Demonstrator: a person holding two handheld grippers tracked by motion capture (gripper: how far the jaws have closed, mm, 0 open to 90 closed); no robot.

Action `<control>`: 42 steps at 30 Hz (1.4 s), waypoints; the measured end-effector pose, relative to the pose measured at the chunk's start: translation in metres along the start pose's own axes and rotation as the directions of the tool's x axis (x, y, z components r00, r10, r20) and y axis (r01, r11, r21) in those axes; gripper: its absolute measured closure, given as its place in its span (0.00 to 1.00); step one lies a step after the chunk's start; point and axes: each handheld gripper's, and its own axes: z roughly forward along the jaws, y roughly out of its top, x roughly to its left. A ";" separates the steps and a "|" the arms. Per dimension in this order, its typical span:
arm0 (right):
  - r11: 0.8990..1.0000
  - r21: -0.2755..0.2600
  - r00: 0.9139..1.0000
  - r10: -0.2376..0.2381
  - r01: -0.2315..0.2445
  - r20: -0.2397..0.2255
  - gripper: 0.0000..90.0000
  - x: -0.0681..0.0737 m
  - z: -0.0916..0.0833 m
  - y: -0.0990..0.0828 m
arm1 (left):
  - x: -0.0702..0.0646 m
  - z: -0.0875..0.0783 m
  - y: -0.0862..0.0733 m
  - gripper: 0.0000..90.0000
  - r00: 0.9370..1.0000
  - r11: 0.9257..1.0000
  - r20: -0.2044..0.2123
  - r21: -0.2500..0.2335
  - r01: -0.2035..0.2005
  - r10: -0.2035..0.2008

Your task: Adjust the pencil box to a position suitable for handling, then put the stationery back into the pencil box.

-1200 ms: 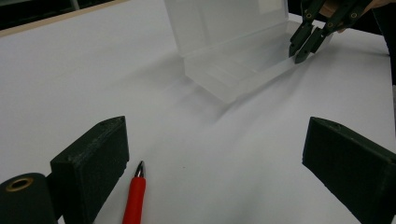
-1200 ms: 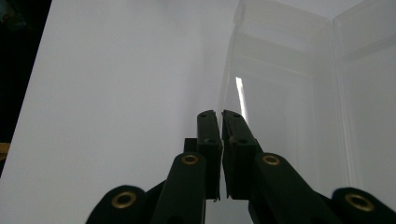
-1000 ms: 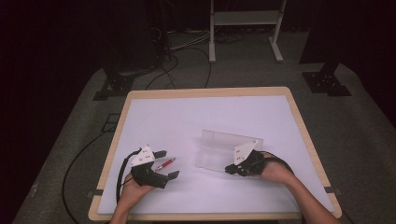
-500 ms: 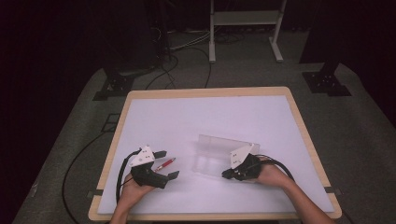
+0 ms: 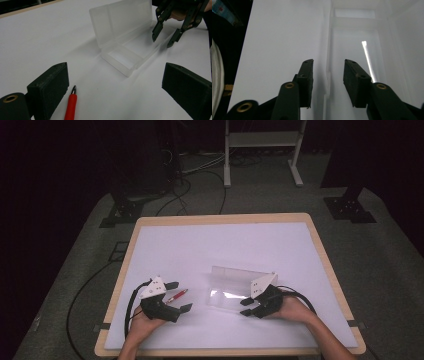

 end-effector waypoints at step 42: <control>0.927 -0.225 0.910 0.349 -0.299 0.225 0.40 0.010 -0.096 -0.098 | 0.002 0.000 -0.003 0.08 1.000 1.000 -0.021 0.029 -0.002 0.002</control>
